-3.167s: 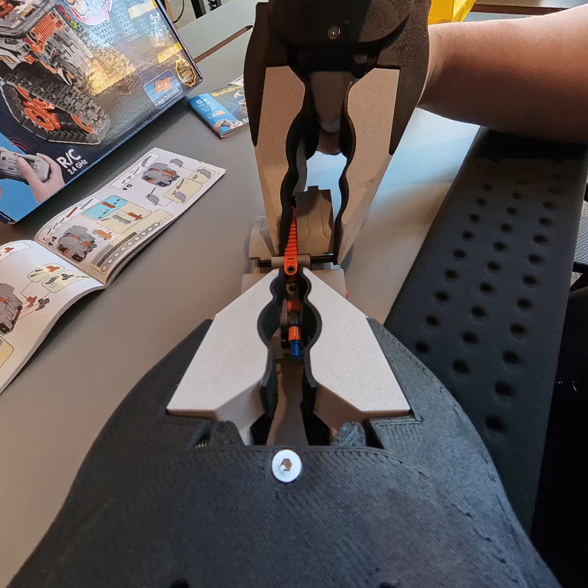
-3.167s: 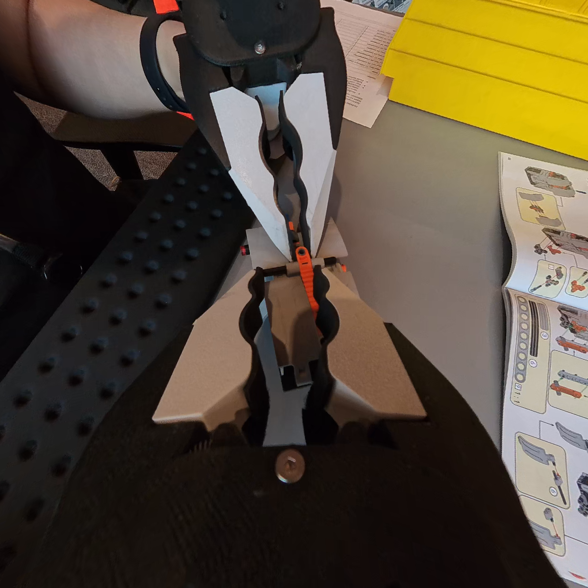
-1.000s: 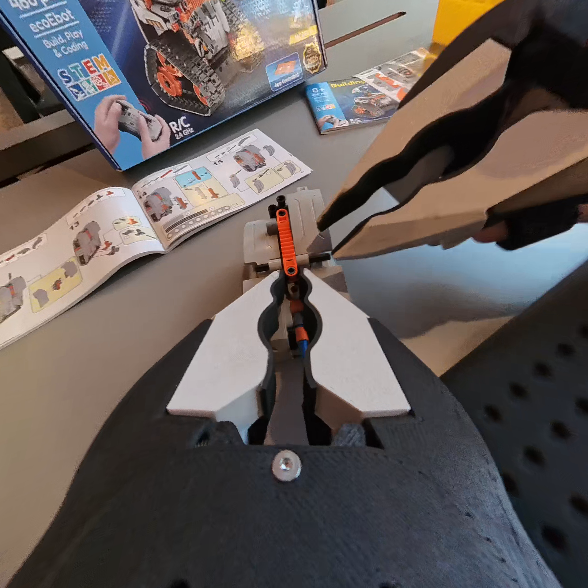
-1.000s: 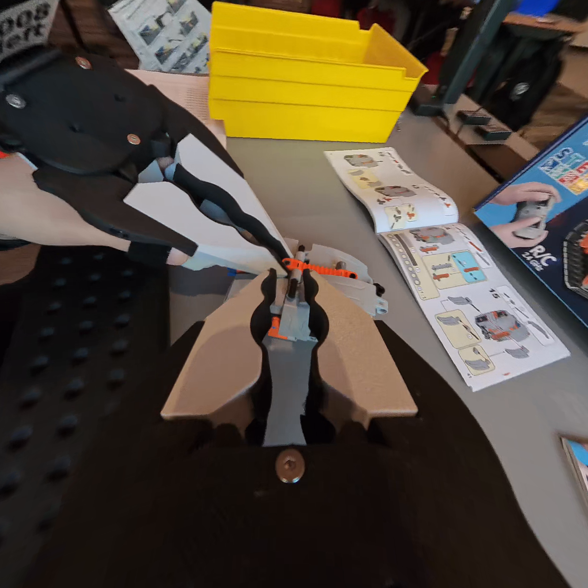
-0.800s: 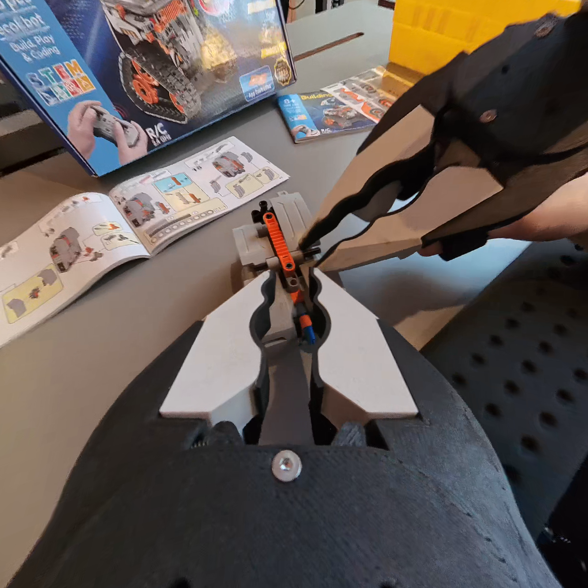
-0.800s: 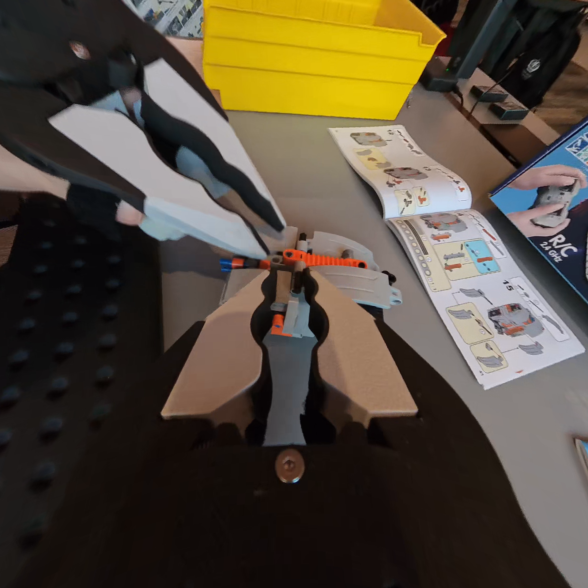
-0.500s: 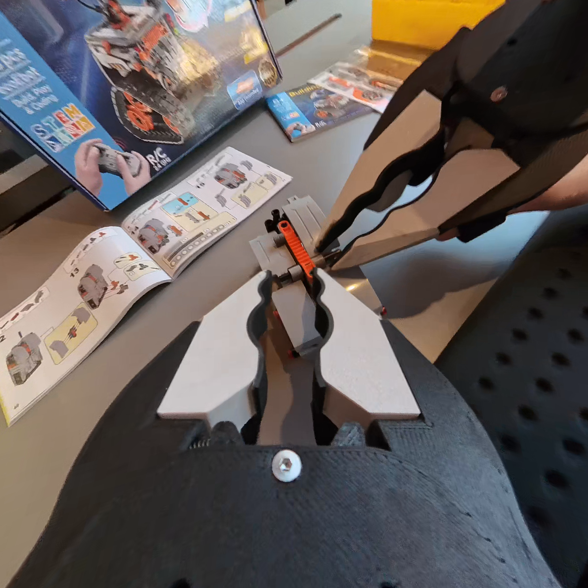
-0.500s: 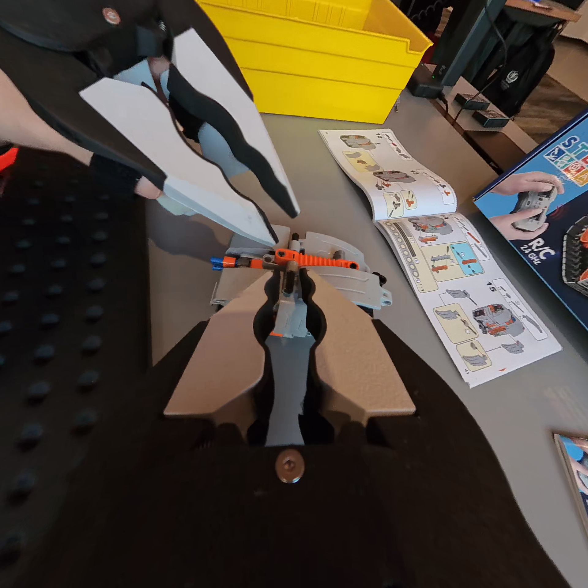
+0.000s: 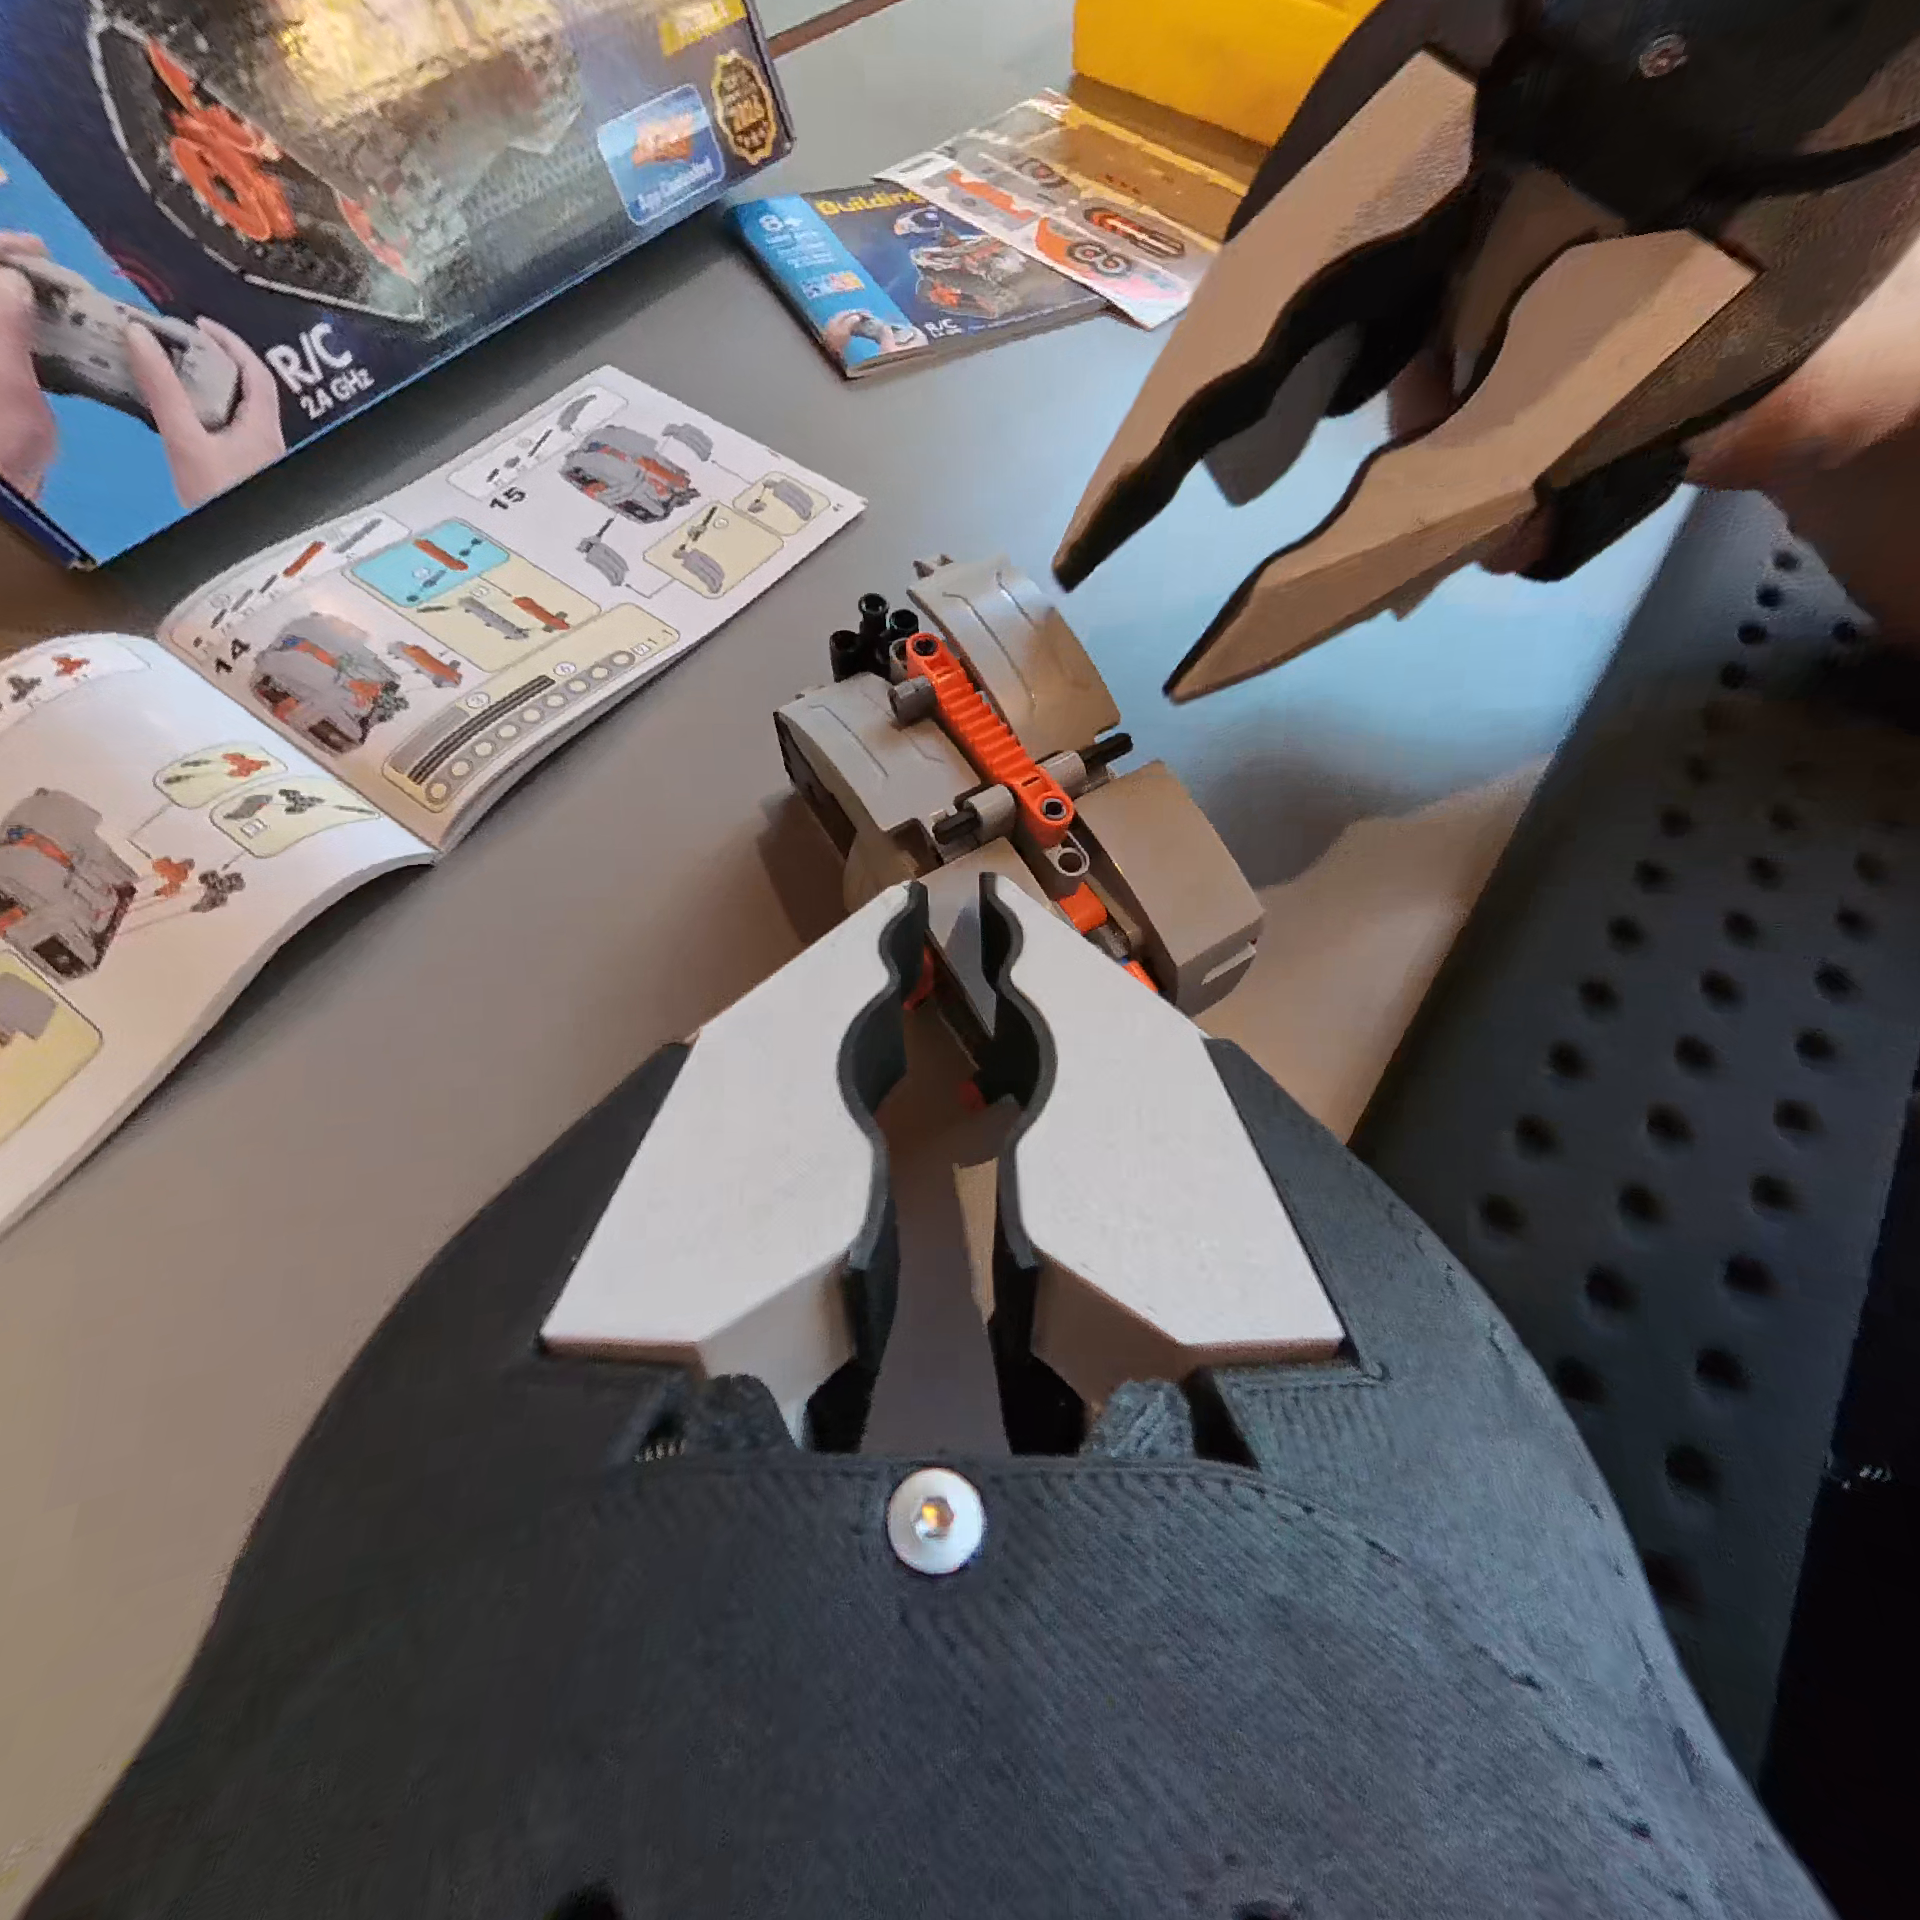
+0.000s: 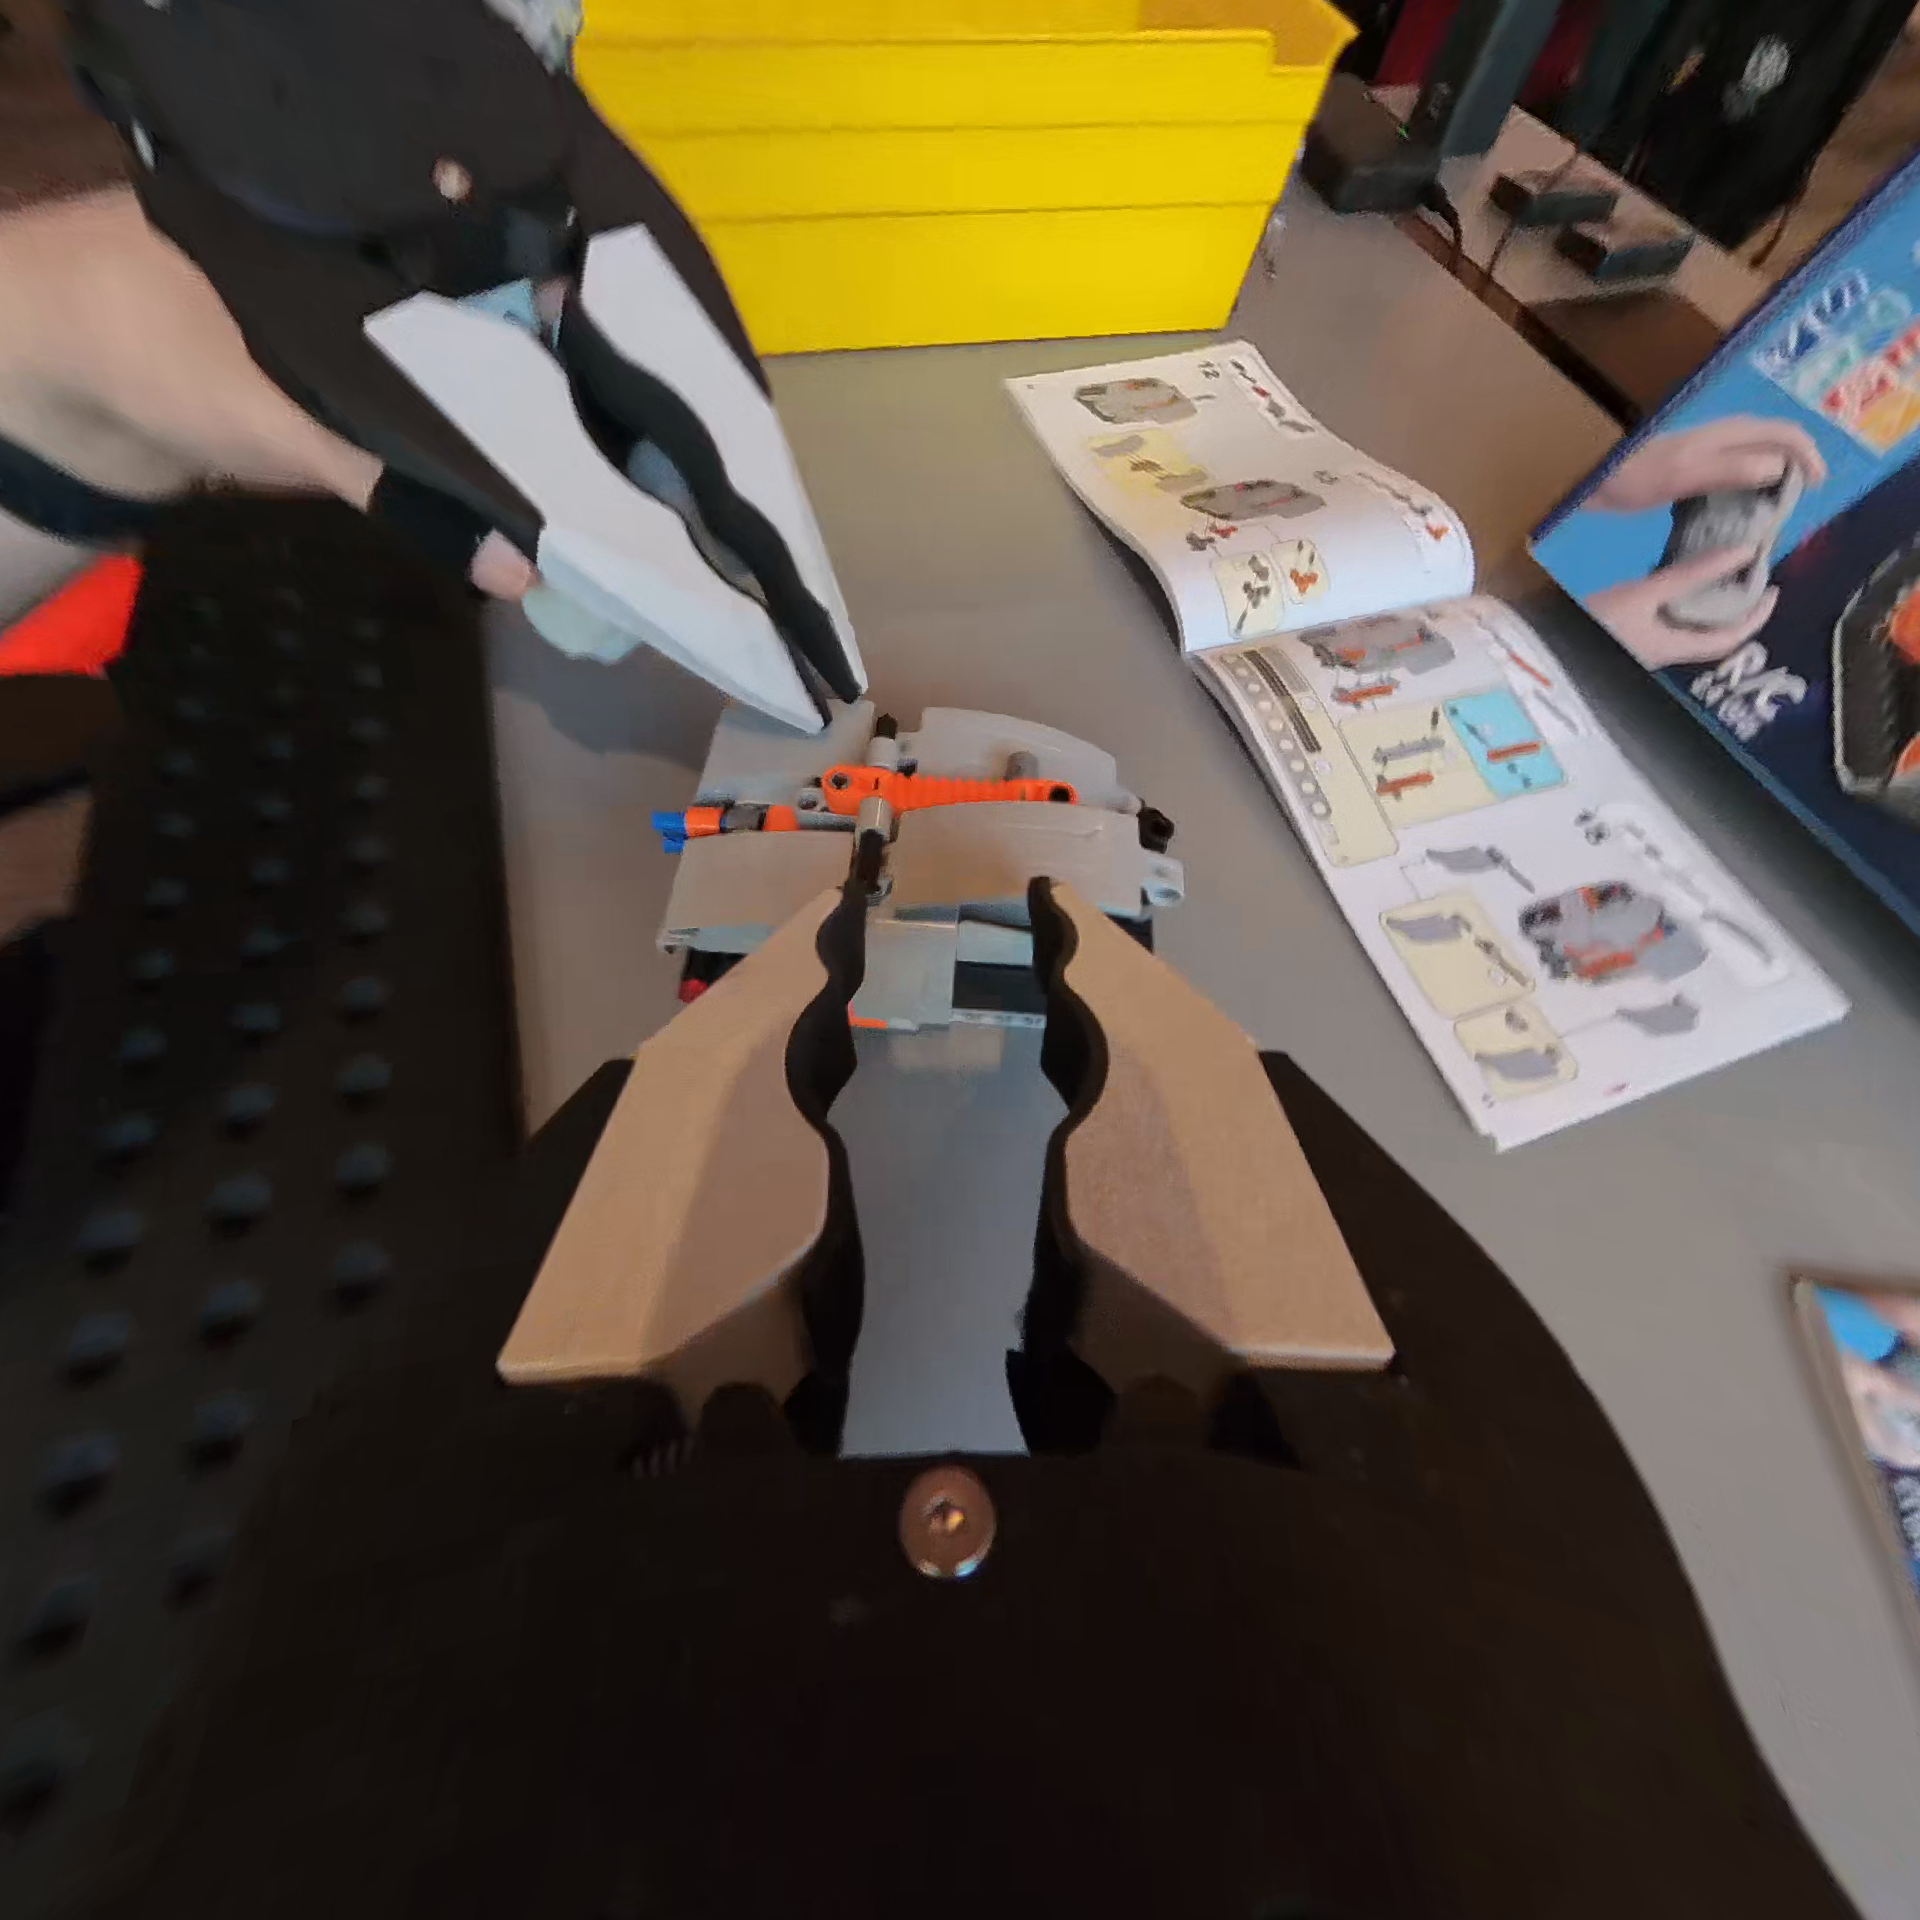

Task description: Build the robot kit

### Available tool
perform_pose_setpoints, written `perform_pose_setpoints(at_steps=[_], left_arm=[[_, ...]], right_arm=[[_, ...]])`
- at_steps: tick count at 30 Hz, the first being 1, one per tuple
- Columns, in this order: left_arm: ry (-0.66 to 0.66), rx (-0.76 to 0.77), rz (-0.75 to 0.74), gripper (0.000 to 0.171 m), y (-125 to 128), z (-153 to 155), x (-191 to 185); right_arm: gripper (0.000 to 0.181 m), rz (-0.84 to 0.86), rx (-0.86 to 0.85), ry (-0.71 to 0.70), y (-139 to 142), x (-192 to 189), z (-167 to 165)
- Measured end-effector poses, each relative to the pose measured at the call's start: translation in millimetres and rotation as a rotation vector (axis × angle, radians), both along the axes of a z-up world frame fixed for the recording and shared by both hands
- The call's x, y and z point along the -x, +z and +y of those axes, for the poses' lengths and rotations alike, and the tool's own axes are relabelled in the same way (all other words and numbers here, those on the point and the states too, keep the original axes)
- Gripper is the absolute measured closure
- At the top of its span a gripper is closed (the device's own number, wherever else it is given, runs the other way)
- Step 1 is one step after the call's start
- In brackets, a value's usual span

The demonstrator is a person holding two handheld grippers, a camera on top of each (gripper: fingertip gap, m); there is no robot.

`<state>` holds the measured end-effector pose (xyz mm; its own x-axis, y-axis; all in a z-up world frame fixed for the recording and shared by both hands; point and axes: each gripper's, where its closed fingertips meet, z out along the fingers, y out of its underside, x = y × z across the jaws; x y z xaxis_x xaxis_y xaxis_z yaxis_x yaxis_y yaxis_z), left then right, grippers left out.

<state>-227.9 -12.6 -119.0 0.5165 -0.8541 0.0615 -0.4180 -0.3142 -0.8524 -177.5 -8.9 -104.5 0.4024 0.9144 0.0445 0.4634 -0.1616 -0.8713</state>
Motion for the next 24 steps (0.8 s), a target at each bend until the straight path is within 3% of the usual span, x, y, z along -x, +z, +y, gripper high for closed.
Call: perform_pose_setpoints(at_steps=[4,8,11,13,16,20,24], left_arm=[[0.006,0.073,-0.056,0.167,0,-15,-18],[0.026,0.043,-0.047,0.170,2,-21,-29],[0.161,-0.047,-0.108,0.169,22,-4,-7],[0.220,0.021,-0.127,0.164,17,1,9],[0.162,0.201,-0.127,0.163,-5,-14,4],[0.157,0.115,-0.097,0.171,-3,-24,-13],[-0.114,0.328,-0.173,0.167,-11,-69,-72]], right_arm=[[0.140,0.067,0.170,-0.114,-1,-10,-13],[0.130,0.095,0.257,-0.188,-12,-5,-30],[0.122,0.042,0.243,-0.248,-24,-4,-29],[0.119,0.050,0.218,-0.275,-22,-2,-27],[0.117,0.077,0.225,-0.271,-19,1,-27],[0.115,0.121,0.234,-0.285,-12,-7,-24],[0.113,0.110,0.195,-0.321,-8,-33,-15]])
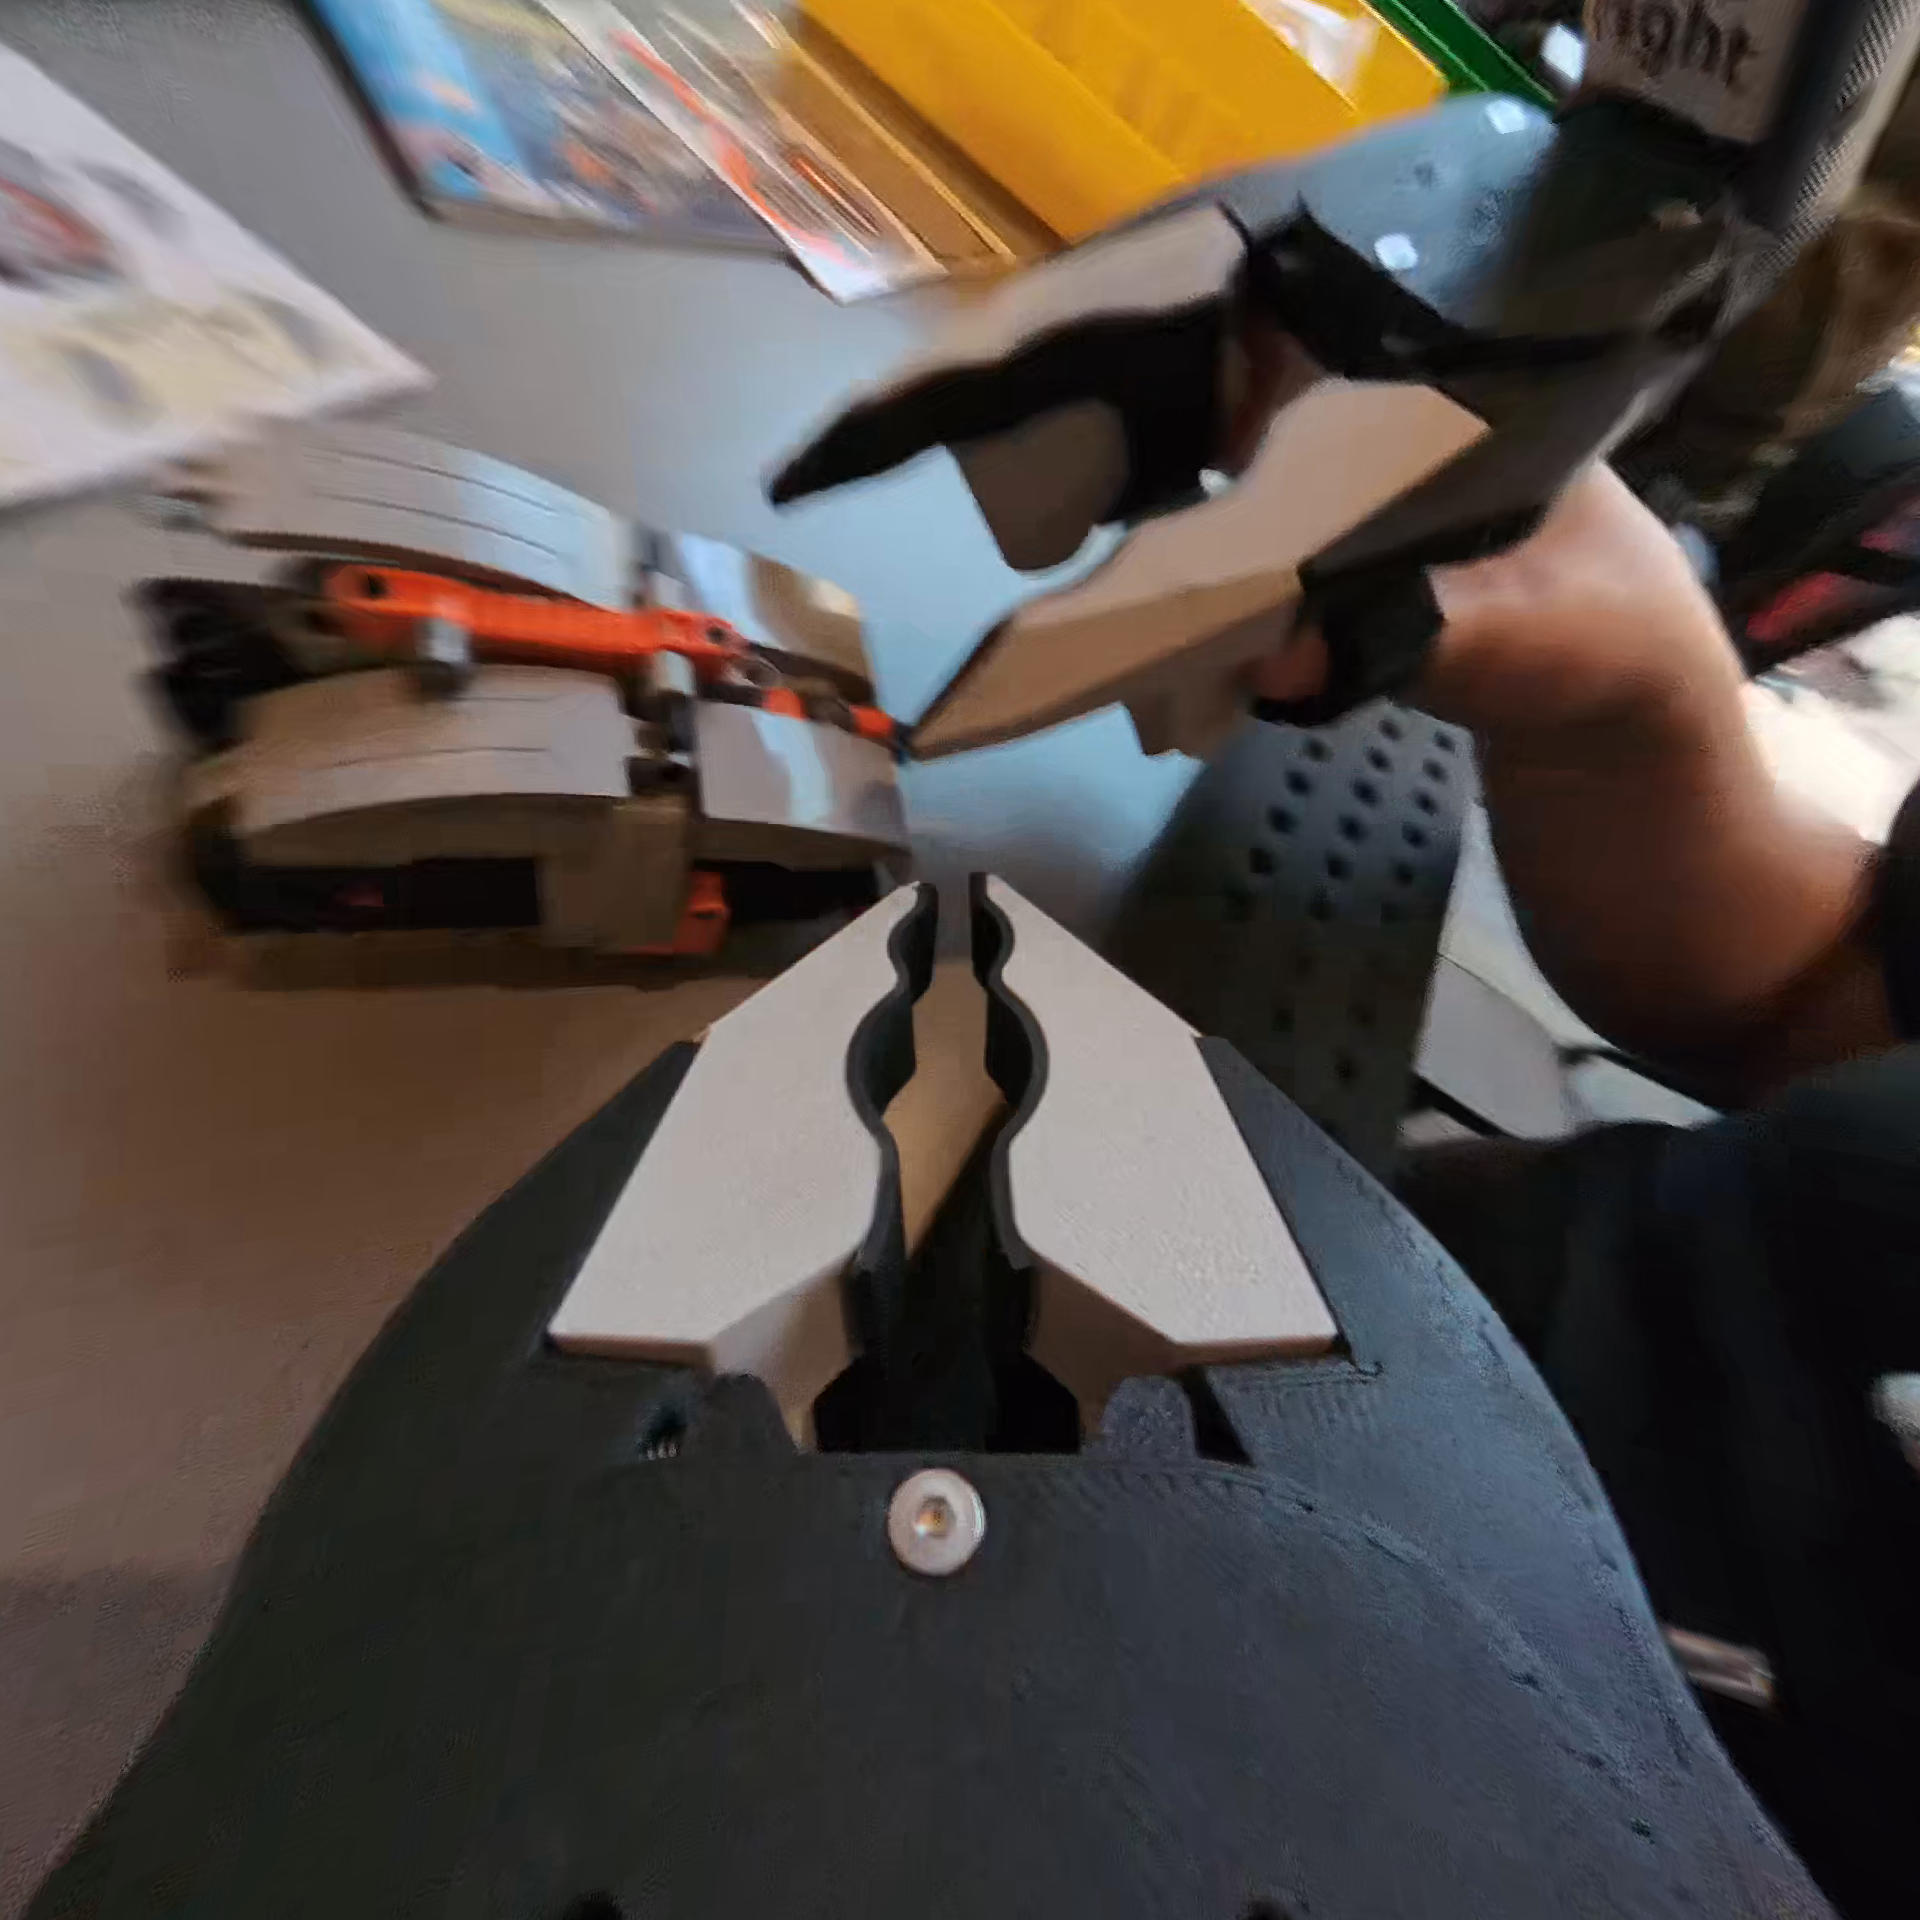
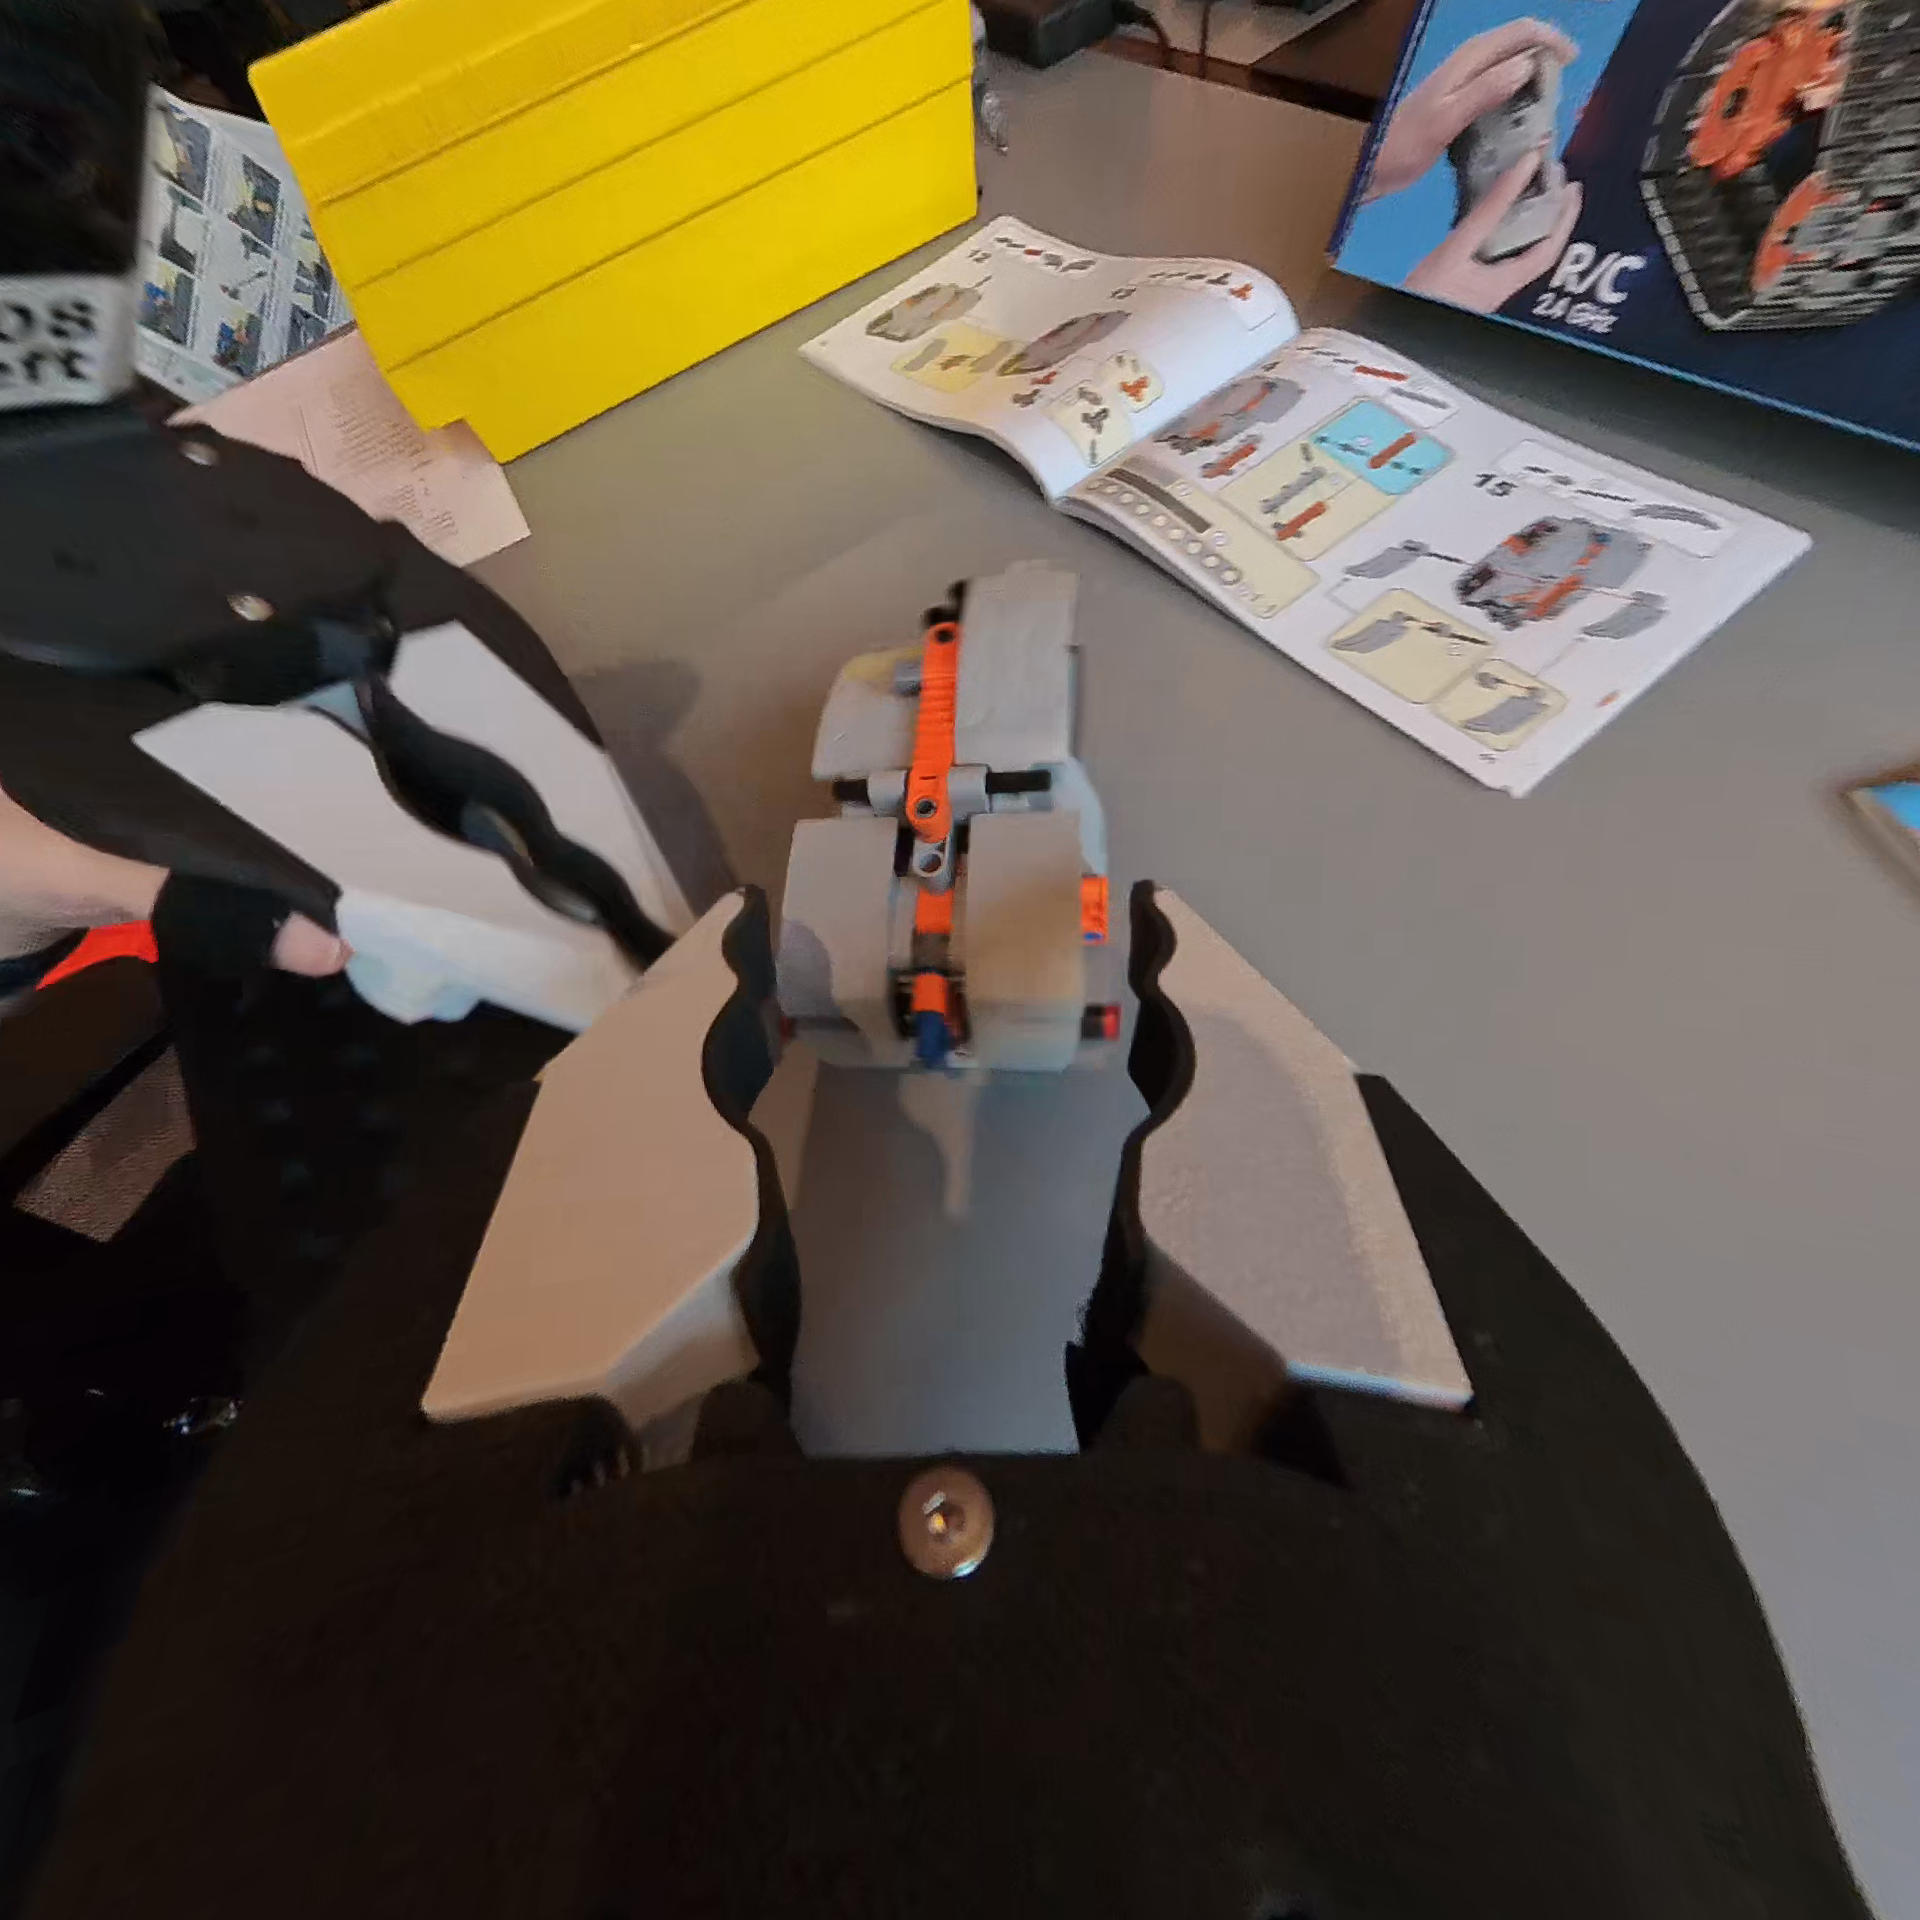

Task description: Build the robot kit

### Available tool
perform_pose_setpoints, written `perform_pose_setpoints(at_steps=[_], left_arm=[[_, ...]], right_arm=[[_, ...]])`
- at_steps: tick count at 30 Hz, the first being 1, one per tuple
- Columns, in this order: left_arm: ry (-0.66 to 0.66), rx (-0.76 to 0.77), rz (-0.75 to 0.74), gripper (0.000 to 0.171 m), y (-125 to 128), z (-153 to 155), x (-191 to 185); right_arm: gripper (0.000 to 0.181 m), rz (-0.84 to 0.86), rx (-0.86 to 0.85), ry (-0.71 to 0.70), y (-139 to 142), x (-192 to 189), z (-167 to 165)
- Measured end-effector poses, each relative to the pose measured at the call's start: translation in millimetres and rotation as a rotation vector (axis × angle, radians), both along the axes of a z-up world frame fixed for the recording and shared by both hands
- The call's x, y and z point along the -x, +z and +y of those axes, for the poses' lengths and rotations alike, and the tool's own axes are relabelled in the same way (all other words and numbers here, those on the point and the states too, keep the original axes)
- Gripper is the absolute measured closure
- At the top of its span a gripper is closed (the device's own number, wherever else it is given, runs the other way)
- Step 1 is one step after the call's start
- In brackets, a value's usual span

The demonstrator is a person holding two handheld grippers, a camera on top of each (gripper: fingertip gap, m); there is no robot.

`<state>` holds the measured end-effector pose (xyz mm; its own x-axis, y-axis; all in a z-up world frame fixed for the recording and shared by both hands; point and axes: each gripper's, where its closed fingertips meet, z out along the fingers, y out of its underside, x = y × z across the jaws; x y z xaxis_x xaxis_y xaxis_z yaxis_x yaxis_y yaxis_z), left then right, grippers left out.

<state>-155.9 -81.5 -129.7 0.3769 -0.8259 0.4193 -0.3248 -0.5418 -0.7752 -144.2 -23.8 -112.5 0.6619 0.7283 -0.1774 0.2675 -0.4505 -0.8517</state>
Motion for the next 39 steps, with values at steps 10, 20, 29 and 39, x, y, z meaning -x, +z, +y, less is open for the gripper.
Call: perform_pose_setpoints(at_steps=[10,20,29,39], left_arm=[[-0.106,-0.632,0.098,0.152,55,42,32],[-0.327,-0.741,0.268,0.161,23,73,19],[-0.357,-0.643,0.160,0.168,14,75,13],[-0.334,-0.638,0.129,0.168,14,74,14]], right_arm=[[0.135,-0.123,-0.294,0.321,11,16,6],[0.153,-0.108,-0.164,0.244,-5,25,14],[0.155,-0.073,-0.165,0.235,-6,27,15],[0.156,-0.076,-0.177,0.235,-5,27,15]])
